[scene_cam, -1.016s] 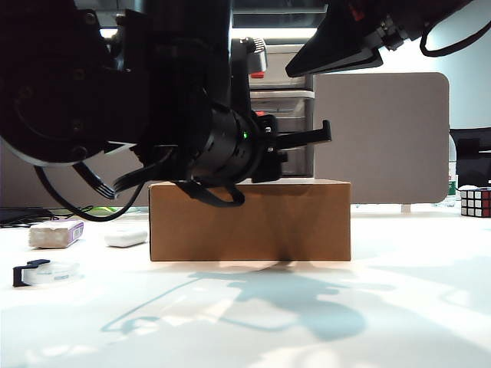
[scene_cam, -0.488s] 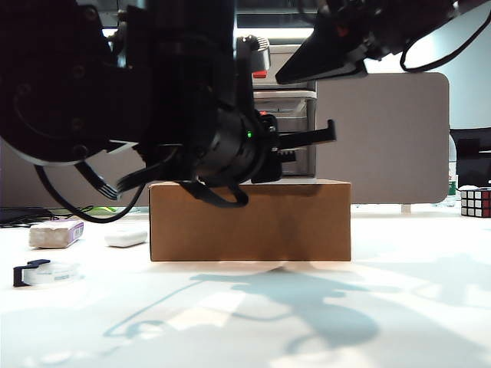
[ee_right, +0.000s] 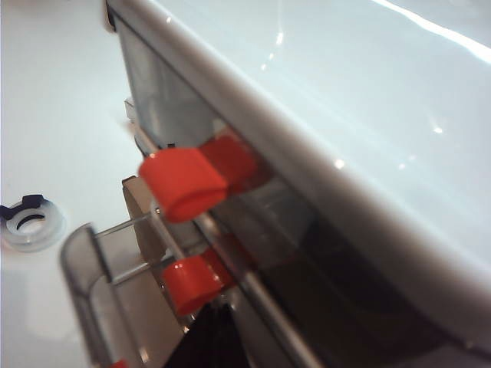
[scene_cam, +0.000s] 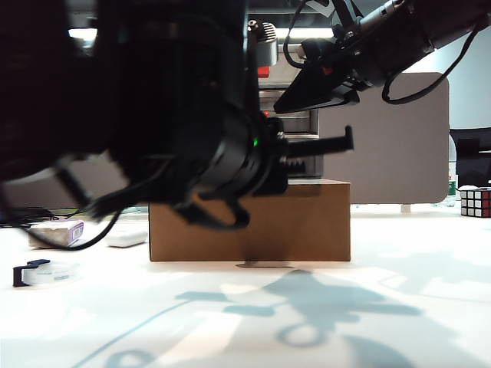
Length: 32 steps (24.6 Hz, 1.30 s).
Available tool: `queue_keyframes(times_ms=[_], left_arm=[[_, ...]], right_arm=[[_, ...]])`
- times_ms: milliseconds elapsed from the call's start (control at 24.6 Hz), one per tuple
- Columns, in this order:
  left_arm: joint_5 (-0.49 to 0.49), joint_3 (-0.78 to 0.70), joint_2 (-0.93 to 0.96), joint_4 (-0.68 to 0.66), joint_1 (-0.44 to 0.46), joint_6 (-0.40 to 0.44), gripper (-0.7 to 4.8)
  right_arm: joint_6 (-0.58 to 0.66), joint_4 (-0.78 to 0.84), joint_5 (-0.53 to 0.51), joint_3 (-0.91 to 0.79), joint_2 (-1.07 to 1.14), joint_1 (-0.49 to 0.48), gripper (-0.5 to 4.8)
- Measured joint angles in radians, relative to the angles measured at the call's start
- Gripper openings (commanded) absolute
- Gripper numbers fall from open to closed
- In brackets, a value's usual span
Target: Open the third layer of the drawer on the table, pick up the transparent tape on the table and put it in, and finally close the drawer.
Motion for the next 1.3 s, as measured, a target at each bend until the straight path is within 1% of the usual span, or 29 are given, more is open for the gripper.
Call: queue_keyframes(times_ms=[81, 163, 284, 488, 569, 609, 650, 691, 772, 894, 1016, 1178, 1219, 1300], left_arm=[[-0.031, -0.032, 0.000, 0.018, -0.027, 0.000, -0.06], [-0.090, -0.099, 0.002, 0.080, -0.080, 0.000, -0.06], [-0.117, -0.133, 0.002, 0.146, -0.104, 0.000, -0.06], [-0.122, -0.147, 0.001, 0.175, -0.116, 0.000, -0.06], [-0.097, -0.147, 0.001, 0.175, -0.112, 0.000, 0.06], [-0.071, -0.146, 0.001, 0.175, -0.107, 0.000, 0.40], [-0.055, -0.145, 0.002, 0.175, -0.100, 0.000, 1.01], [-0.039, -0.140, 0.002, 0.175, -0.093, -0.001, 1.45], [-0.032, -0.126, 0.002, 0.175, -0.079, 0.000, 1.98], [-0.012, -0.110, 0.002, 0.175, -0.052, 0.000, 1.98], [0.037, -0.098, 0.002, 0.175, -0.028, 0.000, 1.97], [0.062, -0.082, 0.002, 0.175, -0.013, 0.000, 1.96], [0.070, -0.079, 0.002, 0.174, -0.010, 0.000, 1.86], [0.080, -0.069, 0.001, 0.168, -0.005, 0.000, 1.83]], right_arm=[[0.000, 0.001, 0.000, 0.000, 0.000, 0.000, -0.05], [0.000, 0.003, 0.000, 0.007, 0.001, 0.000, -0.05], [0.000, 0.015, 0.000, 0.008, 0.000, 0.000, -0.05], [0.001, 0.018, 0.000, 0.008, 0.000, 0.000, -0.05], [0.003, 0.018, 0.000, 0.008, 0.000, 0.000, -0.05], [0.003, 0.019, 0.000, 0.008, 0.000, 0.000, -0.05], [0.003, 0.020, 0.000, 0.008, 0.000, 0.000, -0.05], [0.003, 0.020, 0.000, 0.008, 0.000, 0.000, -0.05], [0.003, 0.020, 0.000, 0.008, 0.000, 0.000, -0.05], [0.011, 0.021, -0.001, 0.008, 0.000, 0.000, -0.05], [0.023, 0.020, -0.001, 0.008, 0.000, 0.000, -0.05], [0.026, 0.020, -0.001, 0.008, 0.000, 0.000, -0.05], [0.026, 0.021, -0.001, 0.008, 0.000, 0.000, -0.05], [0.026, 0.020, -0.001, 0.008, 0.000, 0.000, -0.05]])
